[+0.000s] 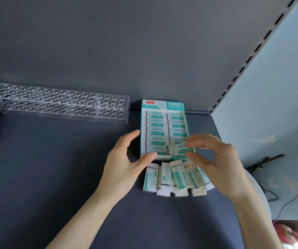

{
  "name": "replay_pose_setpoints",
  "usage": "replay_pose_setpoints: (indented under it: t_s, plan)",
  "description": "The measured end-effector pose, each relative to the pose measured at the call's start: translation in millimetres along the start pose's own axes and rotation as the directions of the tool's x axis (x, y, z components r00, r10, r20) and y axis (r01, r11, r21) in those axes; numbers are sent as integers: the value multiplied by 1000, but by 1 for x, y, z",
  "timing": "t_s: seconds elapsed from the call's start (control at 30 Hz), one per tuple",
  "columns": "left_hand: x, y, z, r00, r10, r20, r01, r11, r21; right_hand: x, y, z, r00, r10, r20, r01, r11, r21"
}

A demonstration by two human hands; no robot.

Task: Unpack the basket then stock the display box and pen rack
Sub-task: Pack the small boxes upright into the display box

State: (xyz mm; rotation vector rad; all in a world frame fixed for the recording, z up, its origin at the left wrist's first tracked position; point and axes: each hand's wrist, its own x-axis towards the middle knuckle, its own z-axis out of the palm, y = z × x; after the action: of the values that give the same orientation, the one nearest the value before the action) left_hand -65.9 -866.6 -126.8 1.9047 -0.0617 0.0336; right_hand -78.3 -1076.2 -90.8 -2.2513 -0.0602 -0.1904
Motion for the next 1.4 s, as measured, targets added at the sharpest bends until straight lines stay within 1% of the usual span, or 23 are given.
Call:
replay_pose_setpoints:
  t_s: [0.07, 0.13, 0.3, 0.37, 0.43, 0.5, 0.6, 0.67, 0.73, 0.83, 0.9, 1.0, 1.07, 1.2, 1.23, 1.3, 1.37, 1.4]
  plan:
    - [-1, 2, 4, 999, 49, 5, -49, 998, 30, 0, 2, 1, 1000, -1, 18, 3, 997, -71]
    - [-3, 2, 5, 996, 84, 1, -84, 995, 52, -1, 3, 1, 999, -4, 43, 8, 995, -101]
    - [-3, 2, 6, 994, 107, -25, -105, 991, 80, -1, -1, 5, 994, -75, 78, 91, 971, -219]
    - [-2, 1, 7, 993, 112, -25, -110, 990, 89, -1, -1, 7, 991, -90, 99, 112, 964, -242]
    - [-2, 0, 7, 994, 104, -29, -101, 990, 96, -2, -1, 8, 989, -98, 108, 122, 962, -243]
    - [-1, 1, 5, 993, 110, -40, -104, 987, 124, -3, 0, 10, 992, -94, 84, 110, 972, -209]
    - [-5, 4, 5, 976, 209, -56, -191, 953, 236, -10, 2, 8, 996, -66, -51, 61, 993, -97]
    - [-11, 8, 7, 959, 285, 10, -274, 911, 309, -20, 4, 6, 992, -22, -125, 23, 1000, 3]
    - [-18, 14, 12, 930, 345, 125, -367, 857, 361, -32, 9, 3, 987, 4, -161, 4, 999, 45]
    - [-27, 20, 24, 888, 373, 268, -457, 770, 444, -50, 15, 2, 986, 48, -157, -42, 998, 40]
    - [-30, 21, 29, 880, 365, 303, -472, 741, 478, -59, 19, 3, 989, 69, -129, -70, 998, 3]
    - [-31, 20, 28, 882, 366, 298, -469, 750, 466, -64, 19, 6, 988, 88, -125, -88, 996, 10]
    - [-30, 19, 27, 885, 370, 283, -463, 762, 453, -66, 18, 6, 988, 69, -138, -68, 998, 7]
    - [-31, 20, 24, 911, 345, 224, -408, 830, 381, -66, 14, 7, 987, 52, -153, -53, 999, -7]
    - [-32, 20, 24, 921, 328, 210, -384, 858, 341, -66, 13, 8, 985, 51, -163, -51, 999, 0]
    - [-36, 21, 23, 949, 249, 194, -293, 922, 253, -68, 10, 8, 982, 52, -179, -50, 999, 14]
    - [-39, 20, 22, 969, 163, 188, -198, 963, 185, -69, 9, 9, 983, 67, -172, -61, 997, 38]
    - [-40, 20, 22, 973, 143, 181, -170, 975, 141, -69, 8, 9, 983, 74, -167, -68, 997, 44]
